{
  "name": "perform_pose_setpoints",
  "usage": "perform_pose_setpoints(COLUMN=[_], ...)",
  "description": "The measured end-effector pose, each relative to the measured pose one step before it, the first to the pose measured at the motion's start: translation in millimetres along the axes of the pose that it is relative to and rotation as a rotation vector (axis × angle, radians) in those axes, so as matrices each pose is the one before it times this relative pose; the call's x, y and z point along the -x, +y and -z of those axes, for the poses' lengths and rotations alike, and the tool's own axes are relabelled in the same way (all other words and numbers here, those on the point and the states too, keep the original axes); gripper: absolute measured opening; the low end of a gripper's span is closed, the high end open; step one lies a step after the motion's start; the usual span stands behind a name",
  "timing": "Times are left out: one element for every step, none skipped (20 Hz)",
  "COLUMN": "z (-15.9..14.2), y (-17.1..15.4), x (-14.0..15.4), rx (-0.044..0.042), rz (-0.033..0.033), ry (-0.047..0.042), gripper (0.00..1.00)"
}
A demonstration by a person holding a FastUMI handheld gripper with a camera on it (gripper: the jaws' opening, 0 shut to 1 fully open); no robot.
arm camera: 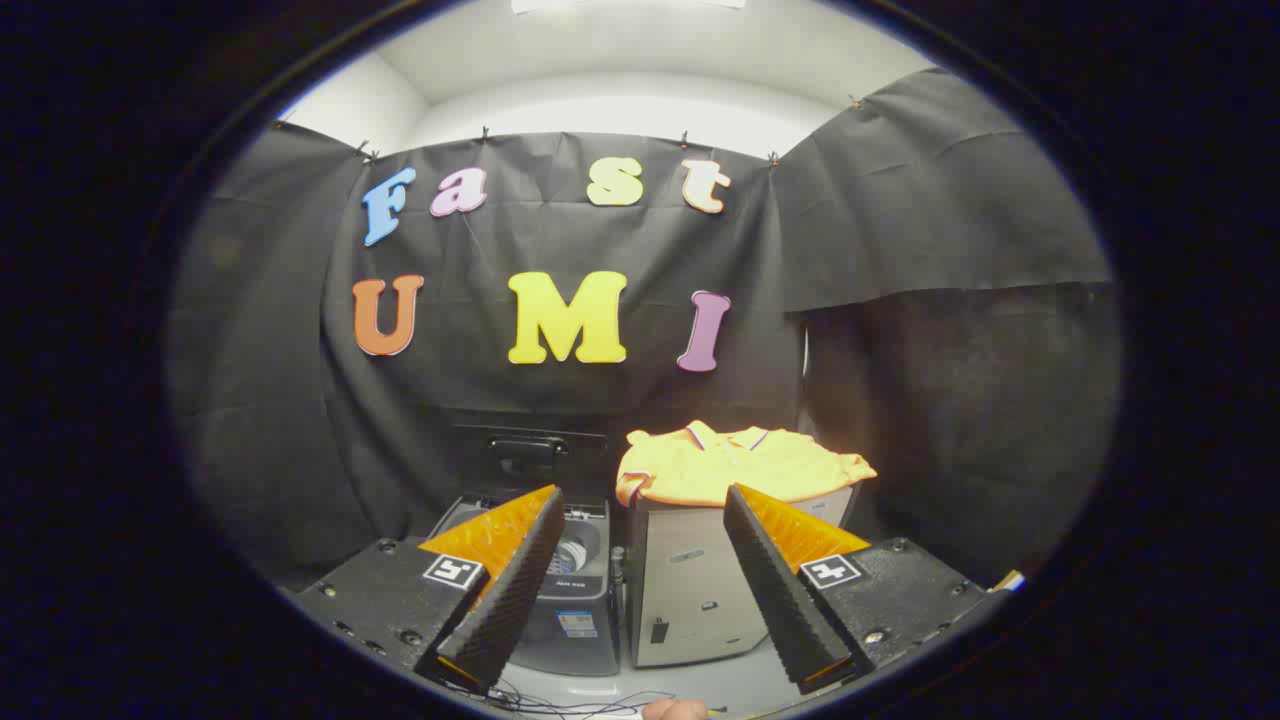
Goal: Put the clothes into the washing machine and then close the washing machine lid.
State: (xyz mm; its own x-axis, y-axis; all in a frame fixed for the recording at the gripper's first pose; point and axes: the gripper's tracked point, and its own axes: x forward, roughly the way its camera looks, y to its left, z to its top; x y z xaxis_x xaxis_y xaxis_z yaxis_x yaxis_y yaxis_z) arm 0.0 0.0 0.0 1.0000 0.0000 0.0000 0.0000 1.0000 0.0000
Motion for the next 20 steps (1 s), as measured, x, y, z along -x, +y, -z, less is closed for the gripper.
perform_pose_setpoints(z=[0.69, -0.60, 1.30, -0.99, -0.12, -0.28, 0.49, -0.08, 0.46, -2.23, -0.78, 0.02, 0.71, -1.41, -0.74, -0.82, -0.29, -1.42, -0.74, -3.48], y=[0.90, 0.35, -0.92, 0.27, -0.62, -0.71, 1.24, 1.10, 0.08, 0.04, 0.69, 0.39, -0.01, 0.26, 0.27, 0.96, 1.17, 0.35, -1.15, -0.14], x=[-0.24, 0.19, 0.09, -0.27, 0.09, -0.99, 0.97, -0.16, -1.32, -0.18, 1.35, -0.40, 0.84, 0.12, -0.65, 0.02, 1.22, -0.60, -1.16, -2.44], rx=[-0.00440, -0.00380, -0.00126, -0.00013, 0.00225, 0.00034, -0.00404, -0.00074, 0.00144, 0.00292, 0.00416, 0.00481, 0.00429, 0.00179, -0.00076, 0.00022, 0.00253, 0.00595, 0.00338, -0.00102], rz=[-0.00290, 0.00274, 0.00280, 0.00125, 0.00280, 0.00142, -0.00348, -0.00175, -0.00007, -0.00143, 0.00047, -0.00197, -0.00069, -0.00156, -0.00199, -0.00270, -0.00365, 0.00003, 0.00169, 0.00222], ry=[0.00095, 0.00164, 0.00084, -0.00226, 0.00130, 0.00231, 0.00052, 0.00570, 0.00067, -0.00294, -0.00119, 0.00041, -0.00021, 0.00101, -0.00126, 0.00123, -0.00165, -0.00151, -0.00291, -0.00374], gripper=[1.00, 1.00, 1.00, 1.00, 1.00, 1.00, 1.00, 1.00, 1.00, 1.00, 1.00, 1.00, 1.00, 1.00, 1.00, 1.00, 1.00, 1.00, 1.00, 1.00])
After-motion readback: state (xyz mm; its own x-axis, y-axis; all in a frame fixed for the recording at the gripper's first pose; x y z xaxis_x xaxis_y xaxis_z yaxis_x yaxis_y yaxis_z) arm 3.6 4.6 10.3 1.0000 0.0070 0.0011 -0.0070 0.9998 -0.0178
